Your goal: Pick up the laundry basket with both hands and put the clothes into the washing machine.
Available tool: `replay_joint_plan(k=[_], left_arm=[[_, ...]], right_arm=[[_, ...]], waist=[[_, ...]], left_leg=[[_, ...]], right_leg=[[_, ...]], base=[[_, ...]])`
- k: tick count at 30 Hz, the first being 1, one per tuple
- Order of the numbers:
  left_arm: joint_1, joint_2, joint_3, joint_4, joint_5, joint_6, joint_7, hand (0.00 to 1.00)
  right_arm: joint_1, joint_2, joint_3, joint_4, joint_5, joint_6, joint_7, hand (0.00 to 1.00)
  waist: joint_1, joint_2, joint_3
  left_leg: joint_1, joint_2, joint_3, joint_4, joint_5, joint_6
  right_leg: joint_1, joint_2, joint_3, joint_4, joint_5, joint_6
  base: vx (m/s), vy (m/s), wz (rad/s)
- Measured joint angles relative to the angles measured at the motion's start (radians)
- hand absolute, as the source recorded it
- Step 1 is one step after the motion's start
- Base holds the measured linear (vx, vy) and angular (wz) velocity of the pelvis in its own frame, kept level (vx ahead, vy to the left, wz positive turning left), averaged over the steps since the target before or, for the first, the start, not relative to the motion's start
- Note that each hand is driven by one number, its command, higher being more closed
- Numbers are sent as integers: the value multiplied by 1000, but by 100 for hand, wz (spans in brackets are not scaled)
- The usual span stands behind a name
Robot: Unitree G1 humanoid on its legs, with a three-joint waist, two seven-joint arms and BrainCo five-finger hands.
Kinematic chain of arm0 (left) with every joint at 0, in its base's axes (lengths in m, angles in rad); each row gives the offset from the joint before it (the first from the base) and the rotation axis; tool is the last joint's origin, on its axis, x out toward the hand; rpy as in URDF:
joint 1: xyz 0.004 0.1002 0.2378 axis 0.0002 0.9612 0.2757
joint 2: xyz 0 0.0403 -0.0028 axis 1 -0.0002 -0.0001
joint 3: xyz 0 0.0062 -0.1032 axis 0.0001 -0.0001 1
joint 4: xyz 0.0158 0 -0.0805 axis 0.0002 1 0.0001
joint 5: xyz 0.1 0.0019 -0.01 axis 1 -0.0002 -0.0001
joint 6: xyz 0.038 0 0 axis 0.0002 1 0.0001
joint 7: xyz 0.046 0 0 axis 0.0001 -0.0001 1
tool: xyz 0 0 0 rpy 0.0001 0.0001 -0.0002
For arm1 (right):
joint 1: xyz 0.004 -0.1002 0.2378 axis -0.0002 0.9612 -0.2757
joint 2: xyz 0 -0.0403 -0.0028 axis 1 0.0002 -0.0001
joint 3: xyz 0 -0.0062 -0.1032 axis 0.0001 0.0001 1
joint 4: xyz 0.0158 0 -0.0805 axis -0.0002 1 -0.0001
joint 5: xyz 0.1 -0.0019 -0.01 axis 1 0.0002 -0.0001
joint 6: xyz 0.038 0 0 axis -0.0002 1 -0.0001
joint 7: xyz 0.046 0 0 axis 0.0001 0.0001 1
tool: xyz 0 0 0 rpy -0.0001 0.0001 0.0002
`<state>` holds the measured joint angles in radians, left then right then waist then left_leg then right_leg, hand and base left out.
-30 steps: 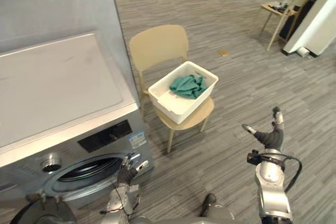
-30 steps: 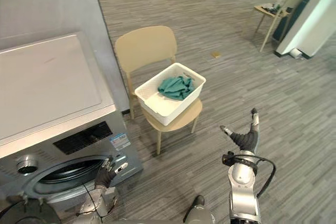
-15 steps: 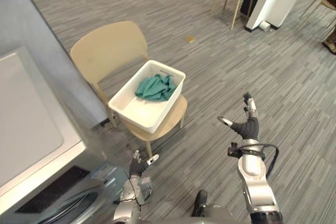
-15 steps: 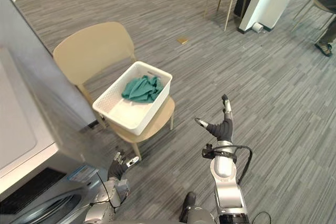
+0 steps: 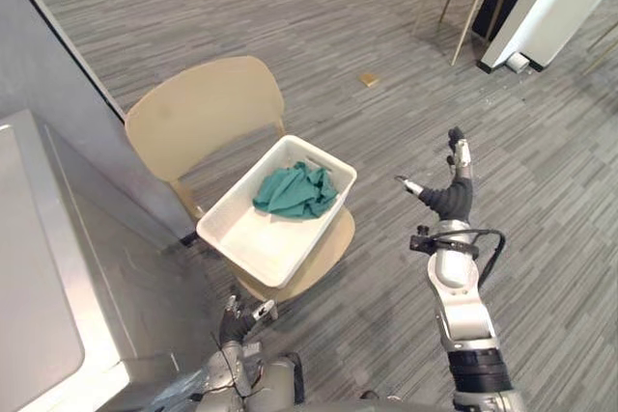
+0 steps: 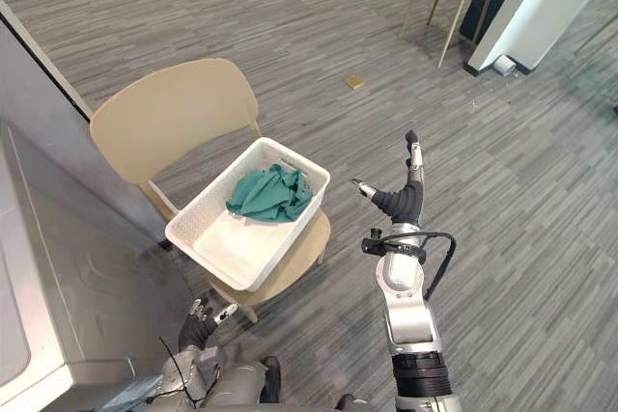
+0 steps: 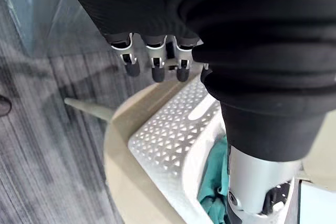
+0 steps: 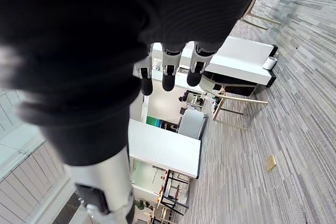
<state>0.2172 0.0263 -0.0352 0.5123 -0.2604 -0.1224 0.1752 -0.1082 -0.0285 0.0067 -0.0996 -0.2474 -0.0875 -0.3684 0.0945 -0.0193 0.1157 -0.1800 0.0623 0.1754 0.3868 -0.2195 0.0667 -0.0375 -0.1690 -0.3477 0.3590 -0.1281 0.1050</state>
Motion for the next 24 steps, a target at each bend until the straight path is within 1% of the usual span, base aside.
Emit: replay_joint_plan(k=[1, 2, 3, 4, 5, 6, 7, 8, 9, 10, 11, 13, 14, 15, 16, 17, 18, 19, 20, 21, 22, 23, 24], left_arm=[[-6, 17, -8, 10, 18, 2, 0, 0], [-9, 22, -8, 12, 22, 2, 0, 0], [-23, 30, -8, 26, 37, 1, 1, 0], [-43, 33, -11, 48, 38, 1, 2, 0], [-50, 34, -15, 55, 38, 1, 2, 0], [-61, 35, -26, 65, 39, 1, 2, 0], [-71, 36, -40, 80, 39, 1, 3, 0], [-72, 36, -46, 88, 43, 1, 2, 0], [-68, 39, -45, 92, 55, 0, 3, 0], [-67, 41, -44, 102, 61, 0, 3, 0], [-67, 36, -42, 130, 68, 1, 5, 0], [-66, 34, -42, 145, 74, 0, 5, 0], [-72, 31, -42, 156, 74, 1, 4, 0], [-86, 28, -42, 166, 74, 1, 4, 0], [-87, 27, -43, 166, 74, 2, 3, 0], [-89, 25, -51, 166, 74, 2, 2, 0], [-91, 23, -61, 166, 75, 2, 1, 0], [-93, 23, -76, 165, 76, 2, 1, 0], [-93, 22, -81, 163, 78, 2, 1, 0], [-89, 20, -81, 161, 80, 2, 1, 0], [-89, 21, -81, 161, 80, 2, -1, 0], [-86, 20, -81, 160, 80, 1, -4, 0], [-80, 18, -83, 158, 80, 0, -11, 0]], right_arm=[[9, 0, -5, 0, 0, -1, 0, 0], [9, 0, -5, 0, 0, -1, 0, 0], [9, -1, -6, -2, 0, -3, 1, 0], [11, -3, -10, -2, 1, -3, 3, 0], [15, -3, -12, -2, 1, -3, 4, 0], [30, -3, -20, -2, 2, -3, 10, 0], [45, -4, -31, -2, 3, -3, 23, 0], [48, -4, -32, -2, 4, -3, 26, 0], [47, -3, -25, -2, 6, -4, 34, 0], [47, -4, -20, 0, 10, -5, 44, 0], [44, -20, 3, 20, 11, -12, 55, 0], [39, -34, 27, 43, 28, -19, 96, 0], [39, -44, 31, 49, 45, -20, 112, 0], [39, -60, 32, 68, 57, -21, 130, 0], [37, -67, 31, 82, 65, -23, 137, 0], [37, -82, 30, 98, 82, -23, 153, 0], [35, -99, 31, 109, 89, -24, 160, 0], [27, -129, 31, 125, 91, -25, 169, 0], [22, -145, 31, 130, 92, -25, 176, 0], [-7, -178, 31, 163, 98, -28, 180, 0], [-45, -208, 30, 217, 99, -29, 180, 0], [-66, -228, 31, 248, 99, -30, 184, 0], [-104, -271, 32, 307, 99, -30, 198, 0]], waist=[[-10, 0, -2], [-16, 0, -2], [-25, 2, -3], [-25, -1, -4], [-27, 1, -3], [-30, 2, -3], [-32, 1, -3], [-32, -5, -6], [-28, -25, -16], [-24, -37, -21], [-23, -35, -34], [-26, -25, -45], [-27, -23, -45], [-25, -24, -45], [-25, -29, -45], [-25, -37, -42], [-26, -42, -41], [-25, -46, -38], [-25, -46, -38], [-26, -43, -37], [-27, -46, -36], [-28, -47, -36], [-28, -40, -36]], left_leg=[[33, -2, -18, -22, 0, 0], [40, -2, -25, -27, 0, 0], [40, -3, -48, -33, -1, 0], [40, -5, -84, -40, -2, -2], [40, -6, -105, -40, -3, -5], [41, -9, -138, -34, -6, -10], [42, -14, -173, -23, -14, -27], [43, -20, -199, -14, -23, -43], [42, -31, -213, -7, -32, -59], [41, -39, -228, 1, -39, -72], [32, -29, -268, 7, -40, -98], [-3, 5, -354, -31, -6, -156], [-13, 24, -392, -62, 14, -183], [-20, 42, -438, -106, 49, -210], [-20, 50, -458, -129, 69, -221], [-20, 63, -469, -170, 114, -235], [-25, 75, -446, -194, 153, -233], [-26, 82, -363, -233, 204, -196], [-24, 90, -309, -245, 212, -182], [-33, 109, -189, -208, 187, -148], [-46, 112, -127, -144, 151, -105], [-54, 111, -110, -112, 140, -94], [-56, 113, -85, -87, 126, -93]], right_leg=[[-19, -7, 29, 59, -39, -6], [-28, -10, 44, 68, -47, -12], [-60, -9, 95, 69, -64, -14], [-96, -7, 163, 65, -68, -16], [-110, -6, 199, 59, -69, -16], [-129, -5, 268, 50, -68, -15], [-128, -2, 318, 26, -62, -8], [-121, -6, 330, -10, -46, 7], [-116, -18, 329, -52, 9, 21], [-115, -25, 320, -72, 31, 38], [-76, -15, 289, -106, -2, 54], [-48, 22, 207, -175, -8, 35], [-44, 43, 167, -193, -6, 16], [-35, 69, 116, -208, -3, -7], [-31, 79, 92, -209, -8, -17], [-25, 86, 45, -204, -18, -34], [-23, 87, 16, -199, -24, -44], [-22, 81, -18, -194, -28, -57], [-22, 78, -35, -194, -26, -65], [-25, 76, -58, -192, -27, -74], [-32, 64, -72, -186, -27, -75], [-36, 58, -78, -185, -27, -75], [-37, 52, -93, -186, -26, -73]], base=[[226, 72, 25], [179, -10, 44], [163, -61, 42], [145, -87, 45], [116, -127, 59], [97, -176, 90], [106, -252, 109], [100, -309, 99], [64, -225, 68], [96, -355, 69], [75, -305, 68], [59, -384, 94], [12, -375, 118], [-2, -292, 99], [-21, -298, 112], [-41, -260, 95], [-70, -269, 109], [-76, -178, 79], [-82, -131, 73], [-75, -79, 51], [-75, -52, 42], [-75, 10, 33], [-87, 79, 38]])
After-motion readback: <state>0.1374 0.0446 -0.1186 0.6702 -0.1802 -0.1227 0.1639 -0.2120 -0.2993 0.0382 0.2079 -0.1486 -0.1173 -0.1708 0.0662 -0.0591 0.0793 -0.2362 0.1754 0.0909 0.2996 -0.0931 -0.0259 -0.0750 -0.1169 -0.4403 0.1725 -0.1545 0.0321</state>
